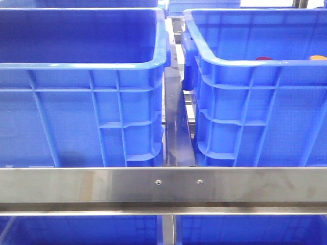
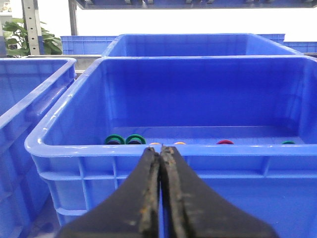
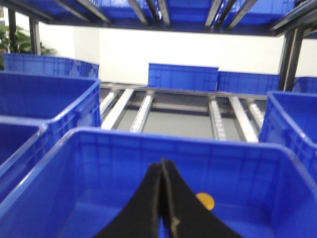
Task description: Pick red and yellow buttons and place in box
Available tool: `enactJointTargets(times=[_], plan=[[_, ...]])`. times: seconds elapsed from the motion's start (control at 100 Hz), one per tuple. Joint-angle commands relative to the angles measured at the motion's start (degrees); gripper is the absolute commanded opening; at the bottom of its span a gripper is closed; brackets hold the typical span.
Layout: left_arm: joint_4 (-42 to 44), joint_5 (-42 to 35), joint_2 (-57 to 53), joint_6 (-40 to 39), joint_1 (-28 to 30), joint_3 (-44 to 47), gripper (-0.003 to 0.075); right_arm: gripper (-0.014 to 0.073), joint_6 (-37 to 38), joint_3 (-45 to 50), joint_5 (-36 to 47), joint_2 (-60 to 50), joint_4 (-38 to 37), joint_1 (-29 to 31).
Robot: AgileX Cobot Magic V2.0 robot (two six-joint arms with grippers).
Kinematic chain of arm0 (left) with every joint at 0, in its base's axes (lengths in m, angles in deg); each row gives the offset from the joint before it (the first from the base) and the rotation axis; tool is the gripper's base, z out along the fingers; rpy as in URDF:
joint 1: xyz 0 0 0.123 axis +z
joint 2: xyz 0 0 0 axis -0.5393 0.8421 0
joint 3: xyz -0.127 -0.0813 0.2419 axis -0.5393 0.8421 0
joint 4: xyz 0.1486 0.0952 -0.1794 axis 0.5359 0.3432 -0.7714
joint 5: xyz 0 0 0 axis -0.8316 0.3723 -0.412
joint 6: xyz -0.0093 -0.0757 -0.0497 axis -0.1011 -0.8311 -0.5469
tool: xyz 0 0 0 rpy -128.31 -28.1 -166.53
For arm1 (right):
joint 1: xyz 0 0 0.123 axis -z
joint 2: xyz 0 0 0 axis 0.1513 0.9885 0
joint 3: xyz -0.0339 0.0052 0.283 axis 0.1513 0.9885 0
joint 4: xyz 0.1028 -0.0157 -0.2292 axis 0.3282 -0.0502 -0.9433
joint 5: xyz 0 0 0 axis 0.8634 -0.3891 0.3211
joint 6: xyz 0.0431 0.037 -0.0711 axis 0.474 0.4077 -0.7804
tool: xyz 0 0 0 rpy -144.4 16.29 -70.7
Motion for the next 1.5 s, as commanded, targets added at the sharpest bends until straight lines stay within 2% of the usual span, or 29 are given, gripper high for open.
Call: enactJointTargets(times=[0.0, 0.18, 0.31, 0.45, 0.6, 0.7, 0.81, 1.26, 1.49], plan=[[-0.51, -4.11, -1.84, 0.05, 0.10, 2.81, -0.0019, -0.0067, 12.82, -1.64, -0.42, -0.12, -11.39, 0.21], [-0.51, -4.11, -1.84, 0.05, 0.10, 2.81, -0.0019, -0.0067, 41.56, -1.64, 1.70, -0.65, -39.37, 0.21], [-0.51, -4.11, -1.84, 0.05, 0.10, 2.81, -0.0019, -0.0067, 61.00, -1.64, 3.97, -2.58, -56.28, 0.15], [-0.51, -4.11, -1.84, 0.05, 0.10, 2.81, -0.0019, -0.0067, 75.63, -1.39, 6.18, -5.12, -71.92, -2.65], [-0.51, -4.11, -1.84, 0.05, 0.10, 2.81, -0.0019, -0.0067, 84.71, 1.02, 11.08, -7.57, -83.32, -8.71], [-0.51, -4.11, -1.84, 0.05, 0.10, 2.81, -0.0019, -0.0067, 88.12, 4.01, 15.36, -9.90, -87.17, -11.58], [-0.51, -4.11, -1.84, 0.05, 0.10, 2.81, -0.0019, -0.0067, 89.20, 7.70, 18.35, -12.89, -87.70, -12.42], [-0.51, -4.11, -1.84, 0.05, 0.10, 2.81, -0.0019, -0.0067, 89.60, 21.45, 18.65, -29.33, -86.92, -12.30], [-0.51, -4.11, -1.84, 0.05, 0.10, 2.81, -0.0019, -0.0067, 89.90, 26.01, 20.09, -29.52, -85.22, -12.07]])
